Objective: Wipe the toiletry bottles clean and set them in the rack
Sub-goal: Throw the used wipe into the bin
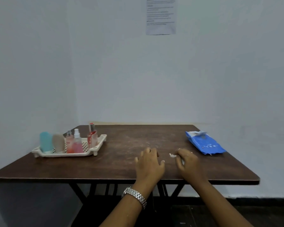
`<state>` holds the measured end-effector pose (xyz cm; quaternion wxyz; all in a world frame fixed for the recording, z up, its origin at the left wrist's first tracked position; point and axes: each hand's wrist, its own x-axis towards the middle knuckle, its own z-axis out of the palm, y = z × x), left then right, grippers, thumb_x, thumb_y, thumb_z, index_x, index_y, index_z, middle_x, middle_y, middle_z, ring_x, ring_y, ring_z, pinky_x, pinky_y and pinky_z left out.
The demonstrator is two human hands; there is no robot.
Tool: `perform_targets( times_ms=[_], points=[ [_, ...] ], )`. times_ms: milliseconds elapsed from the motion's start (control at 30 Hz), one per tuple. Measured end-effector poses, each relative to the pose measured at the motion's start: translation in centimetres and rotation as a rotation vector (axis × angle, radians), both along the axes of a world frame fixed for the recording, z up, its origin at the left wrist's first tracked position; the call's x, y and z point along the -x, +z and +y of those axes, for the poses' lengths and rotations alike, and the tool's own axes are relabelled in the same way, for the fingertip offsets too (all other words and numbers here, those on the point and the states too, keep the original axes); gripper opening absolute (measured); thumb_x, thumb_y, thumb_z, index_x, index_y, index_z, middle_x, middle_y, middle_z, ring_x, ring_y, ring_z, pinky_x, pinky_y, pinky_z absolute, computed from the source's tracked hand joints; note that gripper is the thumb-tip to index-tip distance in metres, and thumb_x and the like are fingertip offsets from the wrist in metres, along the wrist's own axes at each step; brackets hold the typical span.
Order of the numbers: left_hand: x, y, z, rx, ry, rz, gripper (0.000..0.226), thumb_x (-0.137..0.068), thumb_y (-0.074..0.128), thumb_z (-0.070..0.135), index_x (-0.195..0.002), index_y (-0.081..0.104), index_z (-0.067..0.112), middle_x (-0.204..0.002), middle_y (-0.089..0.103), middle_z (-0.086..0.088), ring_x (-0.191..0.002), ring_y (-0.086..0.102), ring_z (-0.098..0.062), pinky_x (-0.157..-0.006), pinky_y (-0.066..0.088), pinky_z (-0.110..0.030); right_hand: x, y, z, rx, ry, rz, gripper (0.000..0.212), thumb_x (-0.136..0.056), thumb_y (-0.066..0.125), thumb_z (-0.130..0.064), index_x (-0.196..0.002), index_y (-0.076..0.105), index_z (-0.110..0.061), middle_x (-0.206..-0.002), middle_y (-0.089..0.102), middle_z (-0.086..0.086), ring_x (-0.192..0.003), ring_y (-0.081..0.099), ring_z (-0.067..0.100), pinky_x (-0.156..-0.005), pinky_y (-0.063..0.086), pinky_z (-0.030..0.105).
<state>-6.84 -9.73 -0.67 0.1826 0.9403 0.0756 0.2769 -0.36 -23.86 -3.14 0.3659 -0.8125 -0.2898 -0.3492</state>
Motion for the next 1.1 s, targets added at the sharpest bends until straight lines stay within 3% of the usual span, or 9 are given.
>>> perform_targets(
  times_ms=[167,233,400,467,567,767,833,1000,1100],
  points=[
    [-0.4,0.2,-7.1,0.024,-0.196,-0.119,0.024,-0.088,0.055,0.036,-0.108,0.053,0.022,-0.114,0.057,0.004,-0.109,0.051,-0.019,-0.091,0.036,-0.036,0.7,0.9,-7.2,-0.433,-0.196,-0.03,0.023,-0.081,0.044,-0.01,-0.09,0.065,-0.005,-0.083,0.062,-0.001,-0.076,0.057,0.015,-0.066,0.036,0.016],
    [-0.5,0.3,-10.4,0.136,-0.335,-0.15,0.019,-0.086,0.059,0.031,-0.1,0.055,0.02,-0.102,0.061,0.005,-0.098,0.056,-0.018,-0.084,0.044,-0.034,0.6,1.0,-10.4,-0.602,-0.316,-0.046,0.027,-0.08,0.042,-0.011,-0.092,0.065,-0.004,-0.086,0.062,0.002,-0.079,0.056,0.016,-0.069,0.036,0.018],
    [-0.6,-2.0,-17.9,0.381,-0.623,0.033,0.009,-0.083,0.063,0.026,-0.088,0.056,0.024,-0.071,0.059,0.011,-0.074,0.058,-0.011,-0.068,0.048,-0.029,-1.0,-2.7,-18.7,-0.923,-0.577,-0.023,0.02,-0.084,0.042,-0.02,-0.091,0.061,-0.025,-0.098,0.063,0.001,-0.087,0.064,0.023,-0.078,0.053,0.044],
    [-1.1,-4.3,-20.4,0.372,-0.683,0.161,0.008,-0.081,0.064,0.027,-0.084,0.056,0.025,-0.066,0.059,0.011,-0.071,0.058,-0.01,-0.067,0.048,-0.028,-0.9,-5.5,-21.2,-0.981,-0.683,0.004,0.021,-0.085,0.044,-0.013,-0.092,0.064,-0.015,-0.1,0.058,0.001,-0.087,0.061,0.019,-0.08,0.054,0.034],
    [-2.2,-8.9,-23.1,0.355,-0.7,0.382,0.008,-0.081,0.064,0.028,-0.079,0.058,0.024,-0.063,0.058,0.011,-0.071,0.059,-0.011,-0.068,0.049,-0.029,-0.3,-10.6,-23.8,-0.964,-0.807,0.084,0.021,-0.082,0.046,0.001,-0.09,0.065,0.003,-0.099,0.059,0.02,-0.083,0.055,0.021,-0.07,0.033,-0.002],
    [-4.4,-17.5,-26.1,0.388,-0.593,0.682,0.026,-0.084,0.066,0.018,-0.063,0.051,0.023,-0.07,0.061,0.003,-0.079,0.063,-0.018,-0.069,0.045,-0.025,1.1,-22.7,-28.6,-0.615,-0.91,0.548,0.019,-0.08,0.054,-0.01,-0.088,0.069,-0.001,-0.093,0.061,0.023,-0.087,0.057,0.036,-0.076,0.039,0.028],
    [-4.5,-20.0,-26.8,0.394,-0.568,0.755,0.026,-0.085,0.065,0.017,-0.063,0.052,0.023,-0.064,0.054,0.009,-0.07,0.057,-0.011,-0.064,0.041,-0.022,1.8,-25.6,-29.5,-0.508,-0.892,0.688,0.015,-0.082,0.059,-0.011,-0.089,0.07,-0.003,-0.094,0.062,0.021,-0.09,0.057,0.034,-0.076,0.04,0.03],
    [-3.8,-25.5,-27.8,0.386,-0.524,0.92,0.018,-0.082,0.061,0.015,-0.066,0.057,0.023,-0.072,0.061,0.006,-0.072,0.06,-0.013,-0.054,0.04,-0.022,4.2,-32.6,-27.8,-0.394,-0.865,0.955,0.018,-0.083,0.057,-0.006,-0.095,0.071,-0.005,-0.102,0.062,0.017,-0.094,0.058,0.031,-0.081,0.041,0.029],
    [-2.8,-28.4,-27.4,0.338,-0.483,1.014,0.019,-0.082,0.058,0.016,-0.065,0.054,0.022,-0.075,0.061,0.005,-0.072,0.057,-0.013,-0.062,0.039,-0.02,6.2,-36.4,-26.4,-0.391,-0.816,1.054,0.02,-0.079,0.058,-0.001,-0.092,0.072,-0.004,-0.099,0.066,0.017,-0.093,0.061,0.03,-0.081,0.042,0.028]
  ],
)
